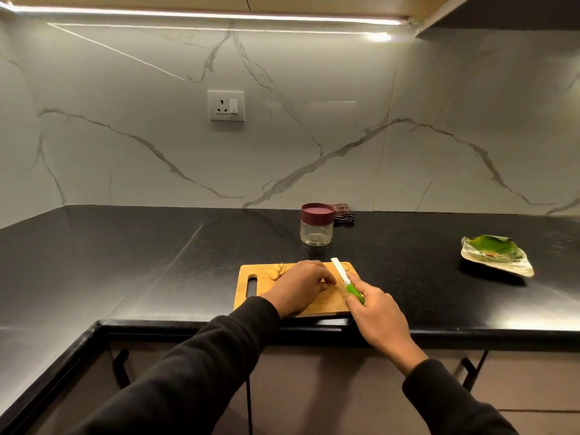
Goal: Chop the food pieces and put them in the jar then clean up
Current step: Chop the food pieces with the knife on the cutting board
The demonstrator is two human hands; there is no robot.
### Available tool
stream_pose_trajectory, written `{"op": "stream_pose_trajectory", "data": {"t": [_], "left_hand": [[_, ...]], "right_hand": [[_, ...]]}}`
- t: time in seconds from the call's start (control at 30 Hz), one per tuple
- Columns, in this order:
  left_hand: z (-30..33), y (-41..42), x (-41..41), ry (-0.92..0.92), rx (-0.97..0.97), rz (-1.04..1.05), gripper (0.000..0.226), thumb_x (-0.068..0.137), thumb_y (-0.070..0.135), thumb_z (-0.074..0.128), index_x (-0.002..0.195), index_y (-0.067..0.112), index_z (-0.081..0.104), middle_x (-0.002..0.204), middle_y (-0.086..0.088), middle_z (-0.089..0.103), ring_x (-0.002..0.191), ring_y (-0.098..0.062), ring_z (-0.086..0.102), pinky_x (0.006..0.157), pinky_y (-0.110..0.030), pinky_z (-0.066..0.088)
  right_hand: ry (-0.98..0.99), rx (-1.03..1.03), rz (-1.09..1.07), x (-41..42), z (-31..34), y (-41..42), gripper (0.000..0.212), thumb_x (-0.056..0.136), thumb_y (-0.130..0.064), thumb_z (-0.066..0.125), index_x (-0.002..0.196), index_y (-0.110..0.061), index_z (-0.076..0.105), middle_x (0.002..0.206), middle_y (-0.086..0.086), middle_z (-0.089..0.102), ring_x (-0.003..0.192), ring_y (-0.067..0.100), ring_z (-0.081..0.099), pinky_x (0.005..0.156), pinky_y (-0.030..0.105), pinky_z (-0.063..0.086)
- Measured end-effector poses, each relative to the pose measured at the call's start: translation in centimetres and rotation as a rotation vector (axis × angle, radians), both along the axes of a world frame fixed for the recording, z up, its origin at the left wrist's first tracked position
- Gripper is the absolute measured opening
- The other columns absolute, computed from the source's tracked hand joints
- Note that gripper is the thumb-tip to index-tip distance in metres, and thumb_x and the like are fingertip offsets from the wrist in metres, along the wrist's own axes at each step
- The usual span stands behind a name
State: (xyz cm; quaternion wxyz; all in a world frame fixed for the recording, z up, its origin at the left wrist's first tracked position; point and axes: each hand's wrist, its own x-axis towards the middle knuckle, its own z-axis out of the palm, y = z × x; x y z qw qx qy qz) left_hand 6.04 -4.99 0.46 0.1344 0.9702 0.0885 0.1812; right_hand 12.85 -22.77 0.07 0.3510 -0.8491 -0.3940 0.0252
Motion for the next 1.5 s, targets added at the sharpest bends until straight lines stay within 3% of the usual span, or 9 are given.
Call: {"op": "stream_pose_trajectory", "data": {"t": [0.27, 0.37, 0.57, 0.7, 0.8, 0.87, 1.13, 1.3, 1.5], "left_hand": [[-0.7, 1.7, -4.2, -0.092, 0.035, 0.081, 0.017, 0.096, 0.031, 0.065, 0.112, 0.026, 0.069, 0.11, 0.01, 0.065, 0.092, -0.002, 0.058, 0.082, -0.014, 0.048], [-1.0, 2.1, -5.4, -0.131, 0.046, 0.102, 0.013, 0.093, 0.035, 0.068, 0.104, 0.028, 0.071, 0.102, 0.012, 0.065, 0.085, -0.002, 0.056, 0.076, -0.013, 0.045], [-1.1, 2.6, -6.5, -0.135, 0.029, 0.073, 0.012, 0.093, 0.03, 0.069, 0.103, 0.026, 0.075, 0.102, 0.011, 0.069, 0.09, -0.005, 0.062, 0.083, -0.02, 0.053], [-1.1, 2.5, -6.7, -0.16, 0.027, 0.073, 0.013, 0.092, 0.029, 0.07, 0.103, 0.025, 0.076, 0.106, 0.008, 0.071, 0.095, -0.006, 0.064, 0.088, -0.022, 0.053], [-0.7, 2.6, -6.7, -0.145, 0.04, 0.044, 0.013, 0.093, 0.027, 0.069, 0.103, 0.023, 0.077, 0.111, 0.008, 0.07, 0.099, -0.006, 0.063, 0.091, -0.023, 0.052], [-0.5, 2.6, -6.6, -0.132, 0.066, 0.02, 0.014, 0.094, 0.025, 0.068, 0.105, 0.022, 0.076, 0.114, 0.007, 0.068, 0.102, -0.006, 0.063, 0.093, -0.023, 0.052], [-0.2, 2.9, -6.7, -0.112, 0.144, -0.034, 0.015, 0.096, 0.021, 0.065, 0.108, 0.022, 0.074, 0.11, 0.007, 0.068, 0.098, -0.005, 0.063, 0.09, -0.02, 0.053], [-0.3, 2.8, -6.7, -0.125, 0.184, -0.032, 0.014, 0.096, 0.021, 0.065, 0.106, 0.021, 0.074, 0.106, 0.005, 0.069, 0.095, -0.008, 0.064, 0.085, -0.026, 0.055], [-0.3, 2.7, -6.8, -0.126, 0.191, -0.025, 0.017, 0.098, 0.022, 0.062, 0.111, 0.021, 0.073, 0.114, 0.004, 0.068, 0.103, -0.01, 0.064, 0.091, -0.026, 0.054]], "right_hand": [[-0.144, -0.128, 0.019, -1.6, 0.9, -0.1, 0.052, 0.105, -0.037, 0.038, 0.155, -0.046, 0.027, 0.072, -0.011, 0.053, 0.068, 0.008, 0.05, 0.048, 0.019, 0.027], [-0.157, -0.125, 0.1, -3.1, 1.0, 0.0, 0.053, 0.105, -0.037, 0.039, 0.155, -0.048, 0.024, 0.073, -0.01, 0.054, 0.063, 0.008, 0.051, 0.047, 0.02, 0.029], [-0.243, -0.137, 0.12, -5.1, 0.8, 0.2, 0.056, 0.105, -0.038, 0.038, 0.158, -0.041, 0.018, 0.074, -0.009, 0.053, 0.06, 0.007, 0.049, 0.047, 0.02, 0.03], [-0.262, -0.2, 0.126, -5.3, 0.6, -0.1, 0.057, 0.105, -0.038, 0.037, 0.158, -0.041, 0.017, 0.08, -0.009, 0.053, 0.066, 0.008, 0.05, 0.059, 0.023, 0.04], [-0.292, -0.194, 0.112, -5.3, 0.7, -0.1, 0.057, 0.106, -0.037, 0.037, 0.159, -0.04, 0.014, 0.075, -0.009, 0.05, 0.061, 0.007, 0.046, 0.054, 0.021, 0.033], [-0.299, -0.222, 0.127, -5.5, 0.6, -0.2, 0.058, 0.106, -0.037, 0.036, 0.159, -0.041, 0.013, 0.076, -0.009, 0.049, 0.065, 0.008, 0.047, 0.061, 0.024, 0.036], [-0.313, -0.238, 0.186, -5.3, 0.9, 0.5, 0.057, 0.106, -0.037, 0.038, 0.159, -0.04, 0.018, 0.079, -0.009, 0.052, 0.071, 0.009, 0.052, 0.063, 0.025, 0.042], [-0.319, -0.249, 0.229, -5.5, 1.0, 1.0, 0.056, 0.106, -0.034, 0.039, 0.159, -0.038, 0.02, 0.078, -0.01, 0.049, 0.067, 0.008, 0.047, 0.059, 0.021, 0.036], [-0.339, -0.29, 0.238, -5.5, 1.3, 1.7, 0.056, 0.106, -0.034, 0.038, 0.159, -0.036, 0.02, 0.081, -0.007, 0.047, 0.074, 0.009, 0.049, 0.062, 0.025, 0.037]]}}
